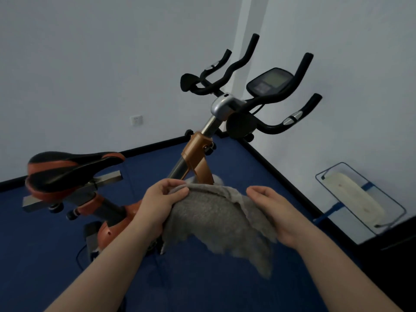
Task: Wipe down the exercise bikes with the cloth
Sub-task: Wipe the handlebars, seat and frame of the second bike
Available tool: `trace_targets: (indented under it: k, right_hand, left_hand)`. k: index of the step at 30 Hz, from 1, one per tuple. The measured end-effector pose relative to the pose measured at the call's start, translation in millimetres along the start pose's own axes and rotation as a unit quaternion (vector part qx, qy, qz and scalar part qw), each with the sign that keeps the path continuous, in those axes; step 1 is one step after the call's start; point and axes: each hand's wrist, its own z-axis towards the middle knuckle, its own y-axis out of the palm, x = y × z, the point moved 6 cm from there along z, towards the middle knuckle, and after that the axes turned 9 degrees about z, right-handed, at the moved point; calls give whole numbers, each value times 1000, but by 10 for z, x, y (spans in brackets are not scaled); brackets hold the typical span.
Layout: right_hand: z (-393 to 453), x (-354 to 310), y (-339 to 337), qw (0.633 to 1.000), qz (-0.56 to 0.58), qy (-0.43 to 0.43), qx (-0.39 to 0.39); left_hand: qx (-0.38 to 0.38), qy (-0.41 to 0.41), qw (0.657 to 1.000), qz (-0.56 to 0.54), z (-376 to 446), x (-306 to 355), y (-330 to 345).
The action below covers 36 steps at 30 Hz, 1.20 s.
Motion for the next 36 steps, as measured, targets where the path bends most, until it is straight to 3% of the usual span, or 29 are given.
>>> trace_targets:
  k: [4, 7, 11, 16, 19, 24, 27, 29, 32, 36]
  right_hand:
    - [-162, 162, -60, 986, -124, 58, -92]
    - [-191, 234, -82, 972, -218, 30, -84]
    - [-189, 191, -93, 982, -160, -40, -89]
    - [-190, 235, -52, 985, -118, -45, -120]
    - [-137, 248, -65, 996, -23, -38, -72]
    - [-50, 155, -103, 996, -56, -51, 54]
    - [-22, 42, -65, 995, -76, -52, 34]
    - [-24, -46, -52, 982, -163, -94, -8]
    - [-74, -151, -5, 926, -328, -177, -57]
    - [-116, -185, 25, 886, -384, -246, -82]
  left_hand:
    - [23, -13, 1000, -4, -184, -67, -57]
    - [40, -3, 999, -20, -318, -75, -55]
    - [61, 14, 998, 6, -467, -88, -44]
    - [75, -13, 996, -35, -584, -171, -69]
    - [86, -17, 995, -39, -609, -241, -81]
    - [81, -36, 995, -50, -626, -353, -50]
    - [90, -46, 993, -64, -614, -368, -65]
    - [98, -47, 992, -64, -597, -355, -75]
    - [109, -30, 993, -44, -584, -311, -87]
    - [102, 19, 994, 38, -594, -214, -60]
